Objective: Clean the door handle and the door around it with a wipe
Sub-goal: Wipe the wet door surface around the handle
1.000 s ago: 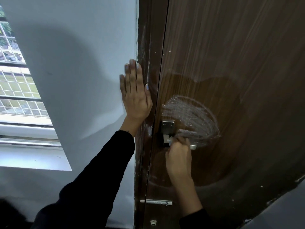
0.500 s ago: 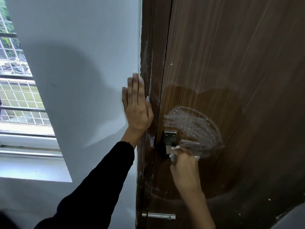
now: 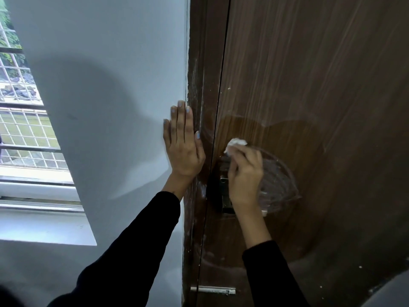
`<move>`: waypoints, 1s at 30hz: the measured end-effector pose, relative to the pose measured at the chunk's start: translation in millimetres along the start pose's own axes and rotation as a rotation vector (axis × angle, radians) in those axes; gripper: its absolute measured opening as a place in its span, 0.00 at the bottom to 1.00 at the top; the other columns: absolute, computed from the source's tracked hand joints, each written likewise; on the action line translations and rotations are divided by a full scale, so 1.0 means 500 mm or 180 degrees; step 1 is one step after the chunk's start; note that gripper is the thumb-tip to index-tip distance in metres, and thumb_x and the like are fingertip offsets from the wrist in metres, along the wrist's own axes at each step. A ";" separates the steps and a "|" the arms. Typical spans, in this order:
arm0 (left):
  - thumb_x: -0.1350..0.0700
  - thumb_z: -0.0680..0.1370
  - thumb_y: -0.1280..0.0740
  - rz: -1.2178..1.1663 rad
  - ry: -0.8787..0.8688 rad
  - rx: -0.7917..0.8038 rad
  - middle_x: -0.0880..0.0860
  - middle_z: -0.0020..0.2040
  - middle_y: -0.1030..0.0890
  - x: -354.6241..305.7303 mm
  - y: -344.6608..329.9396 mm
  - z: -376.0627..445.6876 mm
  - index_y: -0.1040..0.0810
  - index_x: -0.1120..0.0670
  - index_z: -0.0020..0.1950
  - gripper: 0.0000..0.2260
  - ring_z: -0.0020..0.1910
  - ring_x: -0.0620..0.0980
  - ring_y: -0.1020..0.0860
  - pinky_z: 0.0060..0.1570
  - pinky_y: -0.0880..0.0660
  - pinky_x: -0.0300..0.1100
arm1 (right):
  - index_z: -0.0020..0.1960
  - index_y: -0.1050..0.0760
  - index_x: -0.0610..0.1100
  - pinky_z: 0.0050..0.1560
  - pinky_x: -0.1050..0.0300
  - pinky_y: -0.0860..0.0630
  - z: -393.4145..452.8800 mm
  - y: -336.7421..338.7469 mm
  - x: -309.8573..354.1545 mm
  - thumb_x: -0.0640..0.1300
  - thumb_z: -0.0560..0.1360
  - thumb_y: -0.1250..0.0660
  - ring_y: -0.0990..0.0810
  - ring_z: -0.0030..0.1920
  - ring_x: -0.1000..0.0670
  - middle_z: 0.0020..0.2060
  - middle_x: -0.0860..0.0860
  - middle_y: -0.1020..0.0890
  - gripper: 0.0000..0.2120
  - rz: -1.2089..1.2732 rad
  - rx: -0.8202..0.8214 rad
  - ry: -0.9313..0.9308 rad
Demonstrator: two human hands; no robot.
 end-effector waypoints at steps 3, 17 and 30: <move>0.56 0.81 0.50 -0.0019 0.0023 0.0005 0.62 0.75 0.37 -0.001 0.000 0.000 0.44 0.60 0.76 0.23 0.76 0.57 0.43 0.76 0.50 0.50 | 0.49 0.19 0.38 0.50 0.54 0.25 -0.029 0.007 -0.022 0.27 0.67 0.31 0.22 0.48 0.44 0.45 0.44 0.17 0.13 -0.0070 0.0052 -0.0084; 0.56 0.81 0.50 -0.0121 0.0107 0.0040 0.60 0.75 0.38 0.000 -0.001 -0.003 0.44 0.58 0.76 0.23 0.77 0.56 0.43 0.76 0.50 0.50 | 0.49 0.19 0.35 0.52 0.66 0.32 -0.029 0.005 -0.034 0.26 0.68 0.33 0.23 0.47 0.43 0.46 0.41 0.19 0.12 0.0099 -0.0257 -0.0382; 0.57 0.80 0.48 -0.0073 0.0126 0.0002 0.61 0.75 0.36 -0.001 0.003 -0.002 0.42 0.59 0.75 0.23 0.76 0.56 0.43 0.76 0.49 0.50 | 0.49 0.19 0.35 0.55 0.60 0.26 -0.044 -0.016 -0.013 0.25 0.67 0.32 0.21 0.49 0.44 0.47 0.41 0.19 0.13 0.0219 0.0171 -0.0159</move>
Point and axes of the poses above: each hand's wrist, its own z-axis towards the middle knuckle, its own y-axis out of the back of the hand, x = y × z, the point moved 2 cm from there along z, towards the middle knuckle
